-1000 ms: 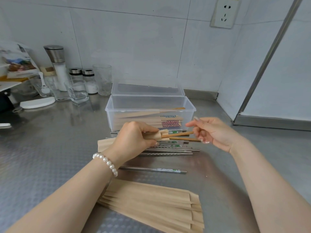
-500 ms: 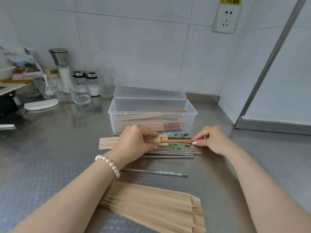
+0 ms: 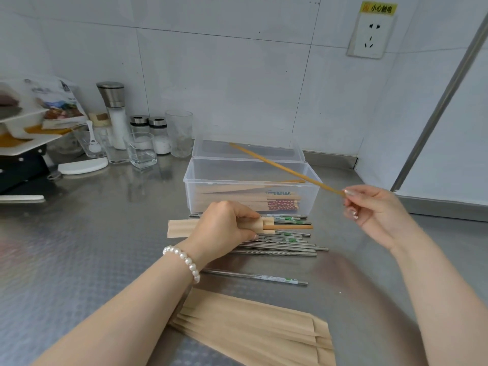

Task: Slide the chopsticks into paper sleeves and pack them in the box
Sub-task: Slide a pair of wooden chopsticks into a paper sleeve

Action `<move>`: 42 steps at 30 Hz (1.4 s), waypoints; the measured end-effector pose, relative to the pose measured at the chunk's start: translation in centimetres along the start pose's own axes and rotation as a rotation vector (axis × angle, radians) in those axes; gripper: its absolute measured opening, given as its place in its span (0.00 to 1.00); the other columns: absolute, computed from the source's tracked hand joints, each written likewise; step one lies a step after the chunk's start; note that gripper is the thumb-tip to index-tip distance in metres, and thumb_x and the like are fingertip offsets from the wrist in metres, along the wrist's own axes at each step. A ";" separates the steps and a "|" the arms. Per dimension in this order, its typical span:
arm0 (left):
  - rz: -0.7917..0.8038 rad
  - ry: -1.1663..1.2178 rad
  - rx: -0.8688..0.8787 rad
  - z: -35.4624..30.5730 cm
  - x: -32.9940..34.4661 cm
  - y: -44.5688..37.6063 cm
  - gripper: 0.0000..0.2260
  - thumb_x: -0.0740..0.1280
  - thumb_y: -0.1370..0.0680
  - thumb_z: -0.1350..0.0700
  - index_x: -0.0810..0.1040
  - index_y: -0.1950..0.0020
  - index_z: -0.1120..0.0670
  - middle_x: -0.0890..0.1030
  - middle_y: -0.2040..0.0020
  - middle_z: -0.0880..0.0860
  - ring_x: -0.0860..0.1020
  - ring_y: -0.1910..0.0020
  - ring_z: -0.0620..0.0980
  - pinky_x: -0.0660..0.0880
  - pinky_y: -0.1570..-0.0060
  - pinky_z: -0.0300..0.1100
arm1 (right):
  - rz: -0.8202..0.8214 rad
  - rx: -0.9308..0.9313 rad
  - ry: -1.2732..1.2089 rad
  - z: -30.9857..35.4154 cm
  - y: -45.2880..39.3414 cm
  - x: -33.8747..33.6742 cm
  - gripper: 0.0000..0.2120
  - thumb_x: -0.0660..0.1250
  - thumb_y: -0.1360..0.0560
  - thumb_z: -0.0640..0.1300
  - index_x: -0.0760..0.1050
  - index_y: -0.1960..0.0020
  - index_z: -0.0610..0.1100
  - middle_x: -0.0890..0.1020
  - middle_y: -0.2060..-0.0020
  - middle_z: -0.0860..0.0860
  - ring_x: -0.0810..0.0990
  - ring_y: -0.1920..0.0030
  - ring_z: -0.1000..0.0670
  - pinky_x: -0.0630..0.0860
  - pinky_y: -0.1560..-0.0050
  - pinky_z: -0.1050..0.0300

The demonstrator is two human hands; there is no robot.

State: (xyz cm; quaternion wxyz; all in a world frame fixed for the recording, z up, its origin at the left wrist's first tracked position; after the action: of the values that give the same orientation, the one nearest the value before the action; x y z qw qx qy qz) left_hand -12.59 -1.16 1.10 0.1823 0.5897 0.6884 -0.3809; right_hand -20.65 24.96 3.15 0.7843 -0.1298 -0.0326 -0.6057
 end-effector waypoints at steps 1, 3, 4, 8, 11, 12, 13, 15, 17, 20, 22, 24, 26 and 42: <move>-0.007 0.001 -0.002 0.1 -0.1 0.0 0.17 0.77 0.36 0.55 0.82 0.48 0.50 0.83 0.52 0.47 0.79 0.52 0.45 0.73 0.46 0.39 | -0.028 -0.016 -0.089 0.2 0.0 -0.1 0.11 0.78 0.49 0.45 0.82 0.70 0.43 0.76 0.77 0.48 0.70 0.77 0.54 0.66 0.76 0.65; -0.012 0.003 -0.011 0.1 -0.1 -0.1 0.17 0.77 0.36 0.55 0.82 0.48 0.50 0.83 0.51 0.47 0.79 0.51 0.45 0.73 0.45 0.39 | -0.123 -0.028 -0.234 0.3 -0.1 -0.2 0.05 0.75 0.42 0.43 0.79 0.72 0.44 0.74 0.78 0.50 0.68 0.79 0.54 0.64 0.76 0.65; -0.013 0.002 -0.016 0.1 -0.1 -0.1 0.17 0.77 0.36 0.55 0.82 0.48 0.50 0.83 0.51 0.47 0.79 0.51 0.45 0.73 0.45 0.39 | -0.192 -0.025 -0.278 0.0 -0.2 -0.5 0.07 0.72 0.35 0.42 0.78 0.71 0.44 0.73 0.79 0.50 0.67 0.79 0.54 0.63 0.77 0.66; -0.012 -0.004 -0.018 0.1 -0.1 -0.1 0.17 0.77 0.36 0.55 0.82 0.48 0.50 0.83 0.50 0.47 0.79 0.50 0.46 0.73 0.45 0.39 | -0.367 -0.050 -0.244 -0.7 -0.6 -1.0 0.12 0.63 0.24 0.44 0.71 0.64 0.42 0.72 0.81 0.50 0.66 0.80 0.55 0.60 0.77 0.66; -0.031 0.002 -0.039 0.1 -0.3 0.0 0.17 0.77 0.36 0.56 0.82 0.48 0.50 0.83 0.51 0.47 0.79 0.50 0.45 0.73 0.44 0.39 | -0.493 -0.109 -0.297 -0.7 -0.6 -1.7 0.14 0.61 0.22 0.45 0.67 0.65 0.42 0.69 0.83 0.51 0.65 0.81 0.54 0.58 0.78 0.66; -0.037 0.004 -0.046 0.1 -0.4 0.0 0.17 0.77 0.35 0.56 0.82 0.48 0.50 0.83 0.51 0.47 0.78 0.50 0.45 0.73 0.45 0.38 | -0.527 -0.123 -0.311 -0.6 -0.5 -2.0 0.15 0.60 0.21 0.45 0.66 0.65 0.42 0.68 0.84 0.51 0.64 0.82 0.54 0.56 0.78 0.66; -0.041 0.006 -0.051 0.1 -0.5 0.0 0.17 0.77 0.35 0.56 0.82 0.48 0.50 0.83 0.51 0.47 0.79 0.51 0.45 0.73 0.45 0.38 | -0.553 -0.129 -0.319 -0.6 -0.5 -2.2 0.15 0.59 0.21 0.46 0.65 0.65 0.42 0.67 0.84 0.51 0.62 0.82 0.54 0.55 0.78 0.67; -0.048 0.008 -0.053 0.1 -0.5 0.0 0.16 0.77 0.35 0.57 0.82 0.48 0.50 0.83 0.52 0.47 0.79 0.51 0.45 0.74 0.46 0.39 | -0.586 -0.126 -0.316 -0.7 -0.4 -2.5 0.15 0.58 0.20 0.45 0.64 0.65 0.43 0.66 0.85 0.51 0.61 0.83 0.54 0.54 0.79 0.67; -0.050 0.010 -0.056 0.2 -0.5 0.0 0.16 0.77 0.36 0.57 0.82 0.48 0.50 0.83 0.52 0.47 0.79 0.51 0.46 0.74 0.46 0.40 | -0.614 -0.119 -0.296 -0.8 -0.4 -2.7 0.15 0.58 0.20 0.45 0.64 0.65 0.43 0.66 0.85 0.52 0.60 0.84 0.54 0.53 0.80 0.67; -0.045 0.005 -0.054 0.1 -0.4 0.0 0.17 0.77 0.36 0.56 0.82 0.48 0.50 0.83 0.52 0.47 0.79 0.51 0.46 0.74 0.46 0.40 | -0.629 -0.130 -0.255 -0.7 -0.3 -2.4 0.15 0.58 0.21 0.44 0.64 0.65 0.42 0.66 0.86 0.52 0.60 0.85 0.55 0.53 0.80 0.67; -0.049 0.003 -0.052 0.1 -0.4 0.0 0.17 0.77 0.36 0.56 0.82 0.48 0.49 0.83 0.51 0.47 0.79 0.50 0.46 0.73 0.45 0.39 | -0.630 -0.134 -0.235 -0.7 -0.3 -2.4 0.15 0.58 0.21 0.43 0.64 0.65 0.42 0.66 0.86 0.52 0.59 0.85 0.55 0.53 0.80 0.67; -0.053 0.000 -0.053 0.1 -0.4 0.0 0.17 0.77 0.36 0.56 0.82 0.48 0.49 0.83 0.51 0.47 0.79 0.50 0.46 0.73 0.45 0.38 | -0.628 -0.127 -0.212 -0.9 -0.4 -2.4 0.15 0.59 0.21 0.44 0.64 0.65 0.42 0.66 0.86 0.51 0.59 0.85 0.54 0.53 0.80 0.68; -0.055 -0.005 -0.052 0.1 -0.4 0.0 0.17 0.77 0.35 0.55 0.82 0.48 0.49 0.83 0.50 0.47 0.78 0.49 0.46 0.72 0.45 0.39 | -0.633 -0.119 -0.189 -1.0 -0.5 -2.3 0.15 0.59 0.21 0.45 0.65 0.65 0.42 0.66 0.86 0.51 0.58 0.85 0.54 0.53 0.80 0.68; -0.123 -0.007 -0.032 0.2 -0.4 0.0 0.16 0.76 0.34 0.58 0.82 0.47 0.50 0.83 0.52 0.48 0.79 0.51 0.47 0.74 0.46 0.40 | -0.239 0.119 0.447 -3.0 -0.2 2.9 0.20 0.54 0.20 0.45 0.68 0.68 0.40 0.70 0.81 0.45 0.64 0.85 0.54 0.60 0.83 0.67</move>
State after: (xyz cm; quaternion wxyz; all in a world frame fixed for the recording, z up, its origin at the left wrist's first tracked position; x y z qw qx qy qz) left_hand -12.59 -1.54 1.23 0.1706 0.5418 0.7288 -0.3824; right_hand -20.38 21.50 0.88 0.7011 0.0587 0.0907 -0.7049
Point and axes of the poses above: each hand's wrist, its own y-axis away from the middle knuckle, its own x-axis out of the palm, z = x × y, the point moved 3 cm from there along -y, towards the middle knuckle
